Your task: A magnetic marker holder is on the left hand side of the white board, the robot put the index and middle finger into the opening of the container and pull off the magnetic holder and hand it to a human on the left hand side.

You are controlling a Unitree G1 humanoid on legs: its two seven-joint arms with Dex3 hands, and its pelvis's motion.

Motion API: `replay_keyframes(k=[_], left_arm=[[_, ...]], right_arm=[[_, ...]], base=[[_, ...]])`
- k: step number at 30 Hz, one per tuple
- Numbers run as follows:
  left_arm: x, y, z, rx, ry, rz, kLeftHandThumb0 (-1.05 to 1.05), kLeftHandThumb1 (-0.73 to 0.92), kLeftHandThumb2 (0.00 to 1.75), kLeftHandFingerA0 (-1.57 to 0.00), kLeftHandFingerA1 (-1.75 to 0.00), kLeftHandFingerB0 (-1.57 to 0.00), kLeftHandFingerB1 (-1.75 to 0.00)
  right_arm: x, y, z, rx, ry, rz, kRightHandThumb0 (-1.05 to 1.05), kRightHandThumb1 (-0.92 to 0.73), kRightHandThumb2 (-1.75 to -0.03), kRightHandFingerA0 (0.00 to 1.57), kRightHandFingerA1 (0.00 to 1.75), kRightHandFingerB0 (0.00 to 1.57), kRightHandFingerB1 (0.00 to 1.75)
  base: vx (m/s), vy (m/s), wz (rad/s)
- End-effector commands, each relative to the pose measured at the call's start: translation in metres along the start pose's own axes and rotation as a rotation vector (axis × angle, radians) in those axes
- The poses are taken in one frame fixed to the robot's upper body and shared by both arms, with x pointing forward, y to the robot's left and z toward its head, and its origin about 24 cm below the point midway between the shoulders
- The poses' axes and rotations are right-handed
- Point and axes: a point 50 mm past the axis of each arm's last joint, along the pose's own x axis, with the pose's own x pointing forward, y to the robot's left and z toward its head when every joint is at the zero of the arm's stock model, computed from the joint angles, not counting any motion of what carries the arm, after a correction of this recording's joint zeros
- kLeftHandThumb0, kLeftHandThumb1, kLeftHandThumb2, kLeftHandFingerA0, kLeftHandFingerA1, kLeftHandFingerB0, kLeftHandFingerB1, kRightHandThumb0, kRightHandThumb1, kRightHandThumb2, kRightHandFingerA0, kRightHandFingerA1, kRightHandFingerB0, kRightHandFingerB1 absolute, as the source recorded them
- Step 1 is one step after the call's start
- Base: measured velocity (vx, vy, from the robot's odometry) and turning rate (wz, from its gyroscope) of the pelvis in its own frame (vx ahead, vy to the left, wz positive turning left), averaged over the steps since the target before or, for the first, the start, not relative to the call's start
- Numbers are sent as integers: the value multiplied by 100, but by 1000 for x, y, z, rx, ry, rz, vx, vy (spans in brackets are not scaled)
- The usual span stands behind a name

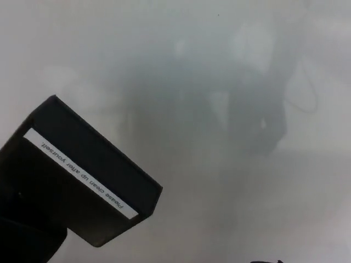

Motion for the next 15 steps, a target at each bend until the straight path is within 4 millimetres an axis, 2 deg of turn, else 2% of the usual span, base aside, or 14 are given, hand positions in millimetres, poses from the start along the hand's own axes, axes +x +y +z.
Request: replay_keyframes(k=[1, 5, 6, 7, 10, 11, 15], left_arm=[[1, -15, 45, -59, -334, -222, -76, 92, 73, -49, -39, -39, -34], [0, -16, 48, -53, -334, -234, -78, 92, 76, -54, -40, -38, -34], [0, -17, 50, -18, -322, -245, -76, 81, 114, -47, -53, -33, -47], [1, -18, 52, -8, -309, -250, -75, 92, 76, -63, -42, -37, -34], [2, -19, 53, -35, -285, -248, -75, 92, 77, -65, -42, -39, -35], [3, -19, 52, -38, -291, -248, -83, 91, 83, -60, -44, -40, -37], [3, -19, 51, -52, -302, -247, -83, 91, 85, -56, -44, -38, -37]], right_arm=[[-7, -7, -11, -64, 42, 33, -45, -64, -58, 89, 68, 58, 59], [-6, -7, -11, -65, 44, 33, -45, -64, -58, 88, 71, 60, 59], [-6, -7, -11, -67, 44, 35, -45, -64, -59, 88, 71, 60, 59], [-6, -7, -11, -70, 44, 38, -45, -65, -59, 89, 72, 61, 59], [-6, -7, -11, -80, 39, 40, -45, -65, -59, 89, 72, 61, 59], [-6, -7, -11, -81, 38, 40, -46, -64, -59, 89, 71, 61, 59], [-5, -7, -10, -87, 31, 41, -47, -64, -59, 89, 70, 62, 59]], base=[[0, 0, 0], [0, 0, 0], [0, 0, 0], [0, 0, 0], [0, 0, 0], [0, 0, 0], [0, 0, 0]])
